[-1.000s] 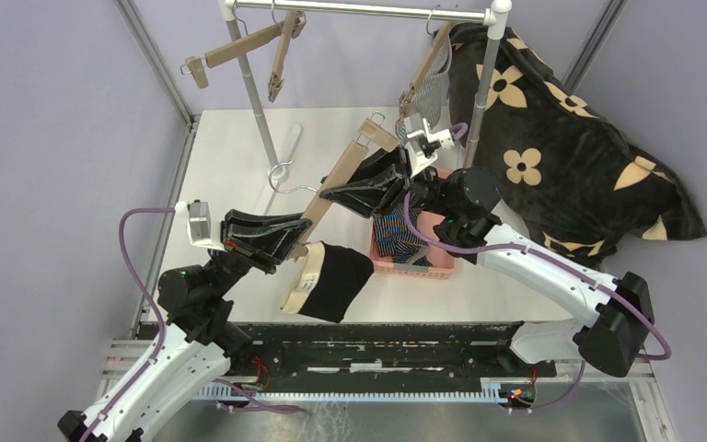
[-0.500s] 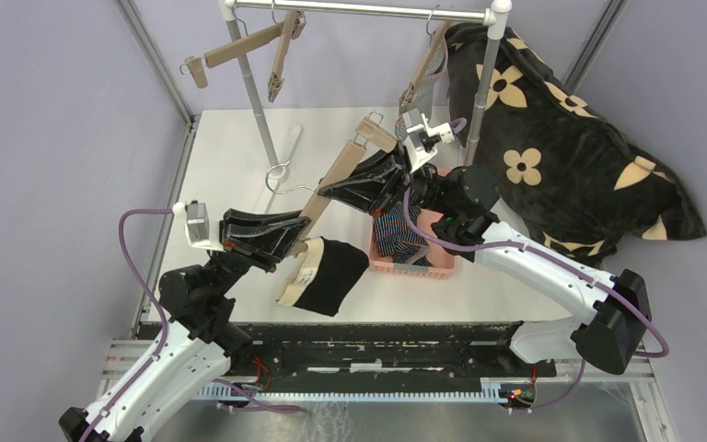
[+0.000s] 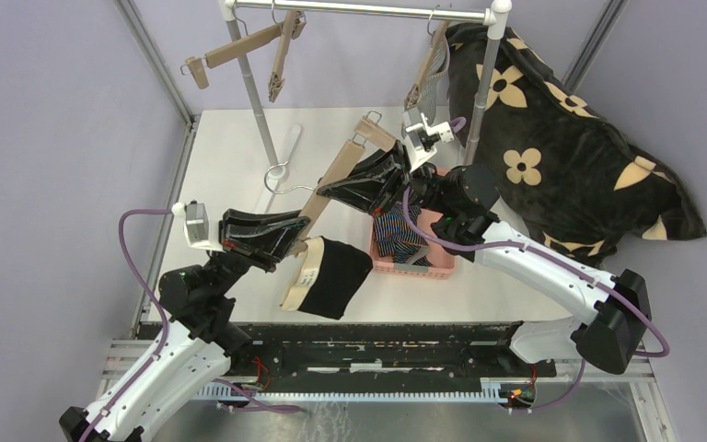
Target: Remove the underwear clipped to the hanger
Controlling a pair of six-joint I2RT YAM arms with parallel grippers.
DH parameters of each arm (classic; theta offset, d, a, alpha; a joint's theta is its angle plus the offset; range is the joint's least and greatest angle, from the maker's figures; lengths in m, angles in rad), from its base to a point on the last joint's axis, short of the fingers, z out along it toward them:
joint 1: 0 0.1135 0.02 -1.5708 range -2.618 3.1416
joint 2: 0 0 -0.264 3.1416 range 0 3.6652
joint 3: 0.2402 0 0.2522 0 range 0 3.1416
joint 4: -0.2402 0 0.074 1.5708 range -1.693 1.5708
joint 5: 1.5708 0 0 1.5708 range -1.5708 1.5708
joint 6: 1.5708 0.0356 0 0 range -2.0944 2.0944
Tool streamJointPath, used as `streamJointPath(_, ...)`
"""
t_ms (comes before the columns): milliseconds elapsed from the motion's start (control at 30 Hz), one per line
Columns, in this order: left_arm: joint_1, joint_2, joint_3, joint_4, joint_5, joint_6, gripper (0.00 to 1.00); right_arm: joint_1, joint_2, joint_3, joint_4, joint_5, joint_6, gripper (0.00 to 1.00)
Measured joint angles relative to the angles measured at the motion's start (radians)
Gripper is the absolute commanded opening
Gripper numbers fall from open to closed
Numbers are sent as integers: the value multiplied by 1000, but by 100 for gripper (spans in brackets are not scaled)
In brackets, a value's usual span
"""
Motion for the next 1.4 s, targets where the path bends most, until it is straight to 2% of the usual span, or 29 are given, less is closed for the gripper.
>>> streamJointPath(100,0,0,0,13,4,0,3,9,1,14,-11,0,-2,22)
streamJointPath(167,0,0,0,24,5,0,3,15,3,25,-14,0,-4,30)
streamJointPath(233,0,-1,0,29,4,0,3,18,6,31,-18,0,-12,33)
streamJointPath(333,0,-1,0,18,1,-1,3,22,12,36,-27,4,-37,44)
streamJointPath(367,-1,-1,0,13,0,0,3,23,14,36,-31,4,-44,42)
streamJointPath(400,-1,-1,0,6,-1,-1,3,27,16,36,-38,4,-54,32)
streamJointPath(467,-1,-1,-2,1,-2,-1,3,30,18,36,-45,5,-66,5)
streamJointPath(500,-1,-1,-3,0,0,1,3,30,18,37,-48,4,-53,2)
streamJointPath(667,-1,-3,-5,3,2,0,3,31,17,41,-63,10,-44,1)
streamJointPath(700,-1,-4,-5,0,0,0,8,31,16,41,-65,11,-44,1)
streamJointPath(767,-1,-9,-5,-10,-4,0,32,34,11,40,-77,19,-44,1)
streamJointPath(867,-2,-35,-5,-56,-25,1,57,40,-2,29,-88,29,-66,1)
streamJointPath(933,-2,-59,-5,-106,-56,1,69,42,-16,15,-91,34,-92,1)
streamJointPath(1133,-2,-122,4,-237,-74,27,78,41,-62,-6,-88,61,-135,1)
streamJointPath(1300,-2,-132,16,-307,-46,53,78,41,-71,-6,-61,71,-137,1)
streamJointPath(1400,-2,-124,16,-319,-8,55,74,41,-71,-8,-56,74,-135,1)
